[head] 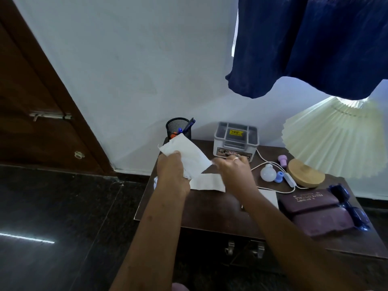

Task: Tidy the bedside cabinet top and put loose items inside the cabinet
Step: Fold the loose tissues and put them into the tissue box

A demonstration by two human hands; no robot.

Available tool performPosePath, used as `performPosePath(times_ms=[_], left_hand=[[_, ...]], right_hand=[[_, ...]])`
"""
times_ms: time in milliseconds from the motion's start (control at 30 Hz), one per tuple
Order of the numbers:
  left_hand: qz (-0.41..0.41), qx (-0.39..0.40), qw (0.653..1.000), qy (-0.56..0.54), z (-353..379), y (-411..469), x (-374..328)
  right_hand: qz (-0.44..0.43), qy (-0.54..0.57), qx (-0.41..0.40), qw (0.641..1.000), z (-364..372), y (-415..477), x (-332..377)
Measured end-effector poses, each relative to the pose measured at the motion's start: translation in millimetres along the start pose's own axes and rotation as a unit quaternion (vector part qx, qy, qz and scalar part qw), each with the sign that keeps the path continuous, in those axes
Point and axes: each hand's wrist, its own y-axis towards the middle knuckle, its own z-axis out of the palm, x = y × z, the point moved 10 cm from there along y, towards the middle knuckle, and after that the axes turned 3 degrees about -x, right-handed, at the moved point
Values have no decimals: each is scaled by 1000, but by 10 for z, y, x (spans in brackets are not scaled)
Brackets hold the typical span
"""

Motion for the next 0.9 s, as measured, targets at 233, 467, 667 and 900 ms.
performPosePath(times_ms=[233, 467, 667, 900], left_hand=[[20, -1, 999, 36, 6, 9, -25], [15, -4, 999, 47, 51, -45, -4], [11, 3, 998, 61, 49, -53, 5], [11, 8, 998, 58, 83, -97, 3]], right_hand=[[35, 162, 172, 971, 694, -354, 397], [50, 201, 164, 964, 702, -349, 354], [68, 197, 137, 968, 640, -305, 196], [34, 152, 34, 987, 330, -236, 272]])
